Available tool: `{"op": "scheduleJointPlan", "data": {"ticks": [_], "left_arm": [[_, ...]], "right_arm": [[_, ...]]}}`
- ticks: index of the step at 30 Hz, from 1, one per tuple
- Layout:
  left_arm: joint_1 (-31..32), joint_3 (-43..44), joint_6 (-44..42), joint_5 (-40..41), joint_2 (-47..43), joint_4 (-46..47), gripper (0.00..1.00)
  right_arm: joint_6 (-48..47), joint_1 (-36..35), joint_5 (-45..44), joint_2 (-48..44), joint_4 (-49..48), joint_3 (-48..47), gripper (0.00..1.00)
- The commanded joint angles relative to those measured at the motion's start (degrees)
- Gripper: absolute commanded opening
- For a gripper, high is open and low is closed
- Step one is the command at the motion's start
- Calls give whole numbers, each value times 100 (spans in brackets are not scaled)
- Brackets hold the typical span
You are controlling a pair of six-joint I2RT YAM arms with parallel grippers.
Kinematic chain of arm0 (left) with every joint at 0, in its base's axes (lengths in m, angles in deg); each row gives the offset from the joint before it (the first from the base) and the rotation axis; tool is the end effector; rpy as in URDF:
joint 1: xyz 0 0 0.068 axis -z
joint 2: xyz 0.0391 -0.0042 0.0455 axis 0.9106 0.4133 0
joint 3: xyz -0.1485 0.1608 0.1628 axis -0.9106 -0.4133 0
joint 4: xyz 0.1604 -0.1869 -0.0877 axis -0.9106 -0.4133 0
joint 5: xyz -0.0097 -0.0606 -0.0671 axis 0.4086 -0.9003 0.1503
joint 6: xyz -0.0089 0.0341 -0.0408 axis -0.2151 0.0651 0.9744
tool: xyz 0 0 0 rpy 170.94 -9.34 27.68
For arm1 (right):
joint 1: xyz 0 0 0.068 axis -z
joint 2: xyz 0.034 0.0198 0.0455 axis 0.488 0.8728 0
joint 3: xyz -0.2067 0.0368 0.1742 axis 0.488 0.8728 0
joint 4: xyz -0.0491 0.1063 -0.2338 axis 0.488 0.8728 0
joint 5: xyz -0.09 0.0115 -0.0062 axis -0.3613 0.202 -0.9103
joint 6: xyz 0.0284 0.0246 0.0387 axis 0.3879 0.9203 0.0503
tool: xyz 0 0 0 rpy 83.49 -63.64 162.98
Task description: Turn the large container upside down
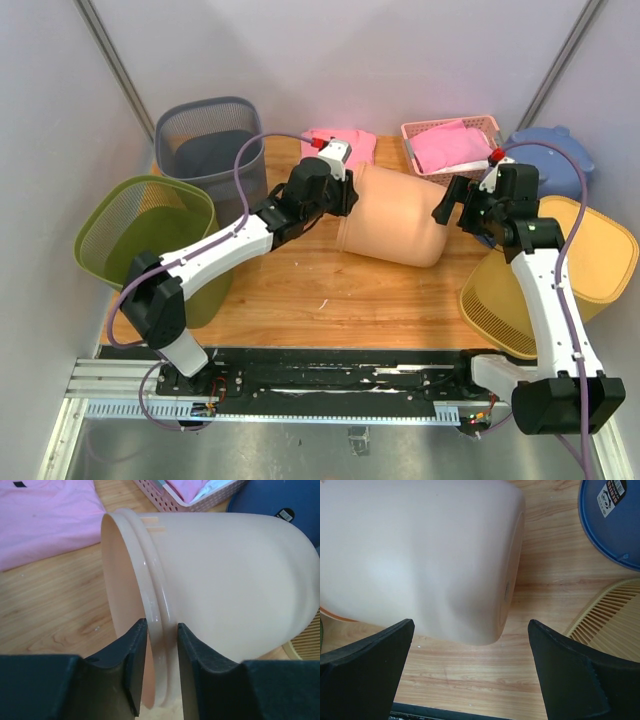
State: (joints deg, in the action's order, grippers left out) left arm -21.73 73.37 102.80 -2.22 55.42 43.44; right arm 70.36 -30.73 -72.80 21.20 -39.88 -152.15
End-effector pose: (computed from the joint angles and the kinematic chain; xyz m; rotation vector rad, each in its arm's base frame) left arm 0.2851 -0.2675 0.3291 0.4069 1.9136 -0.5567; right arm 0.2273 0.0124 0.3689 0.2433 2.1617 0.4070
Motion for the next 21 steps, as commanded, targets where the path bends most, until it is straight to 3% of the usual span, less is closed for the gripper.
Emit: {"op": "scheduleJointPlan", "data": {"ticks": [1, 11, 21], "left_arm": [[-9, -417, -24, -106, -310, 12, 31], [-35, -812, -209, -132, -727, -196, 12], [-155, -1305, -143, -209, -1126, -243, 9]], "right_arm": [[87, 108, 121, 75, -196, 129, 99], [178, 152, 148, 250, -356, 213, 99], [734, 161, 659, 333, -849, 656, 99]]}}
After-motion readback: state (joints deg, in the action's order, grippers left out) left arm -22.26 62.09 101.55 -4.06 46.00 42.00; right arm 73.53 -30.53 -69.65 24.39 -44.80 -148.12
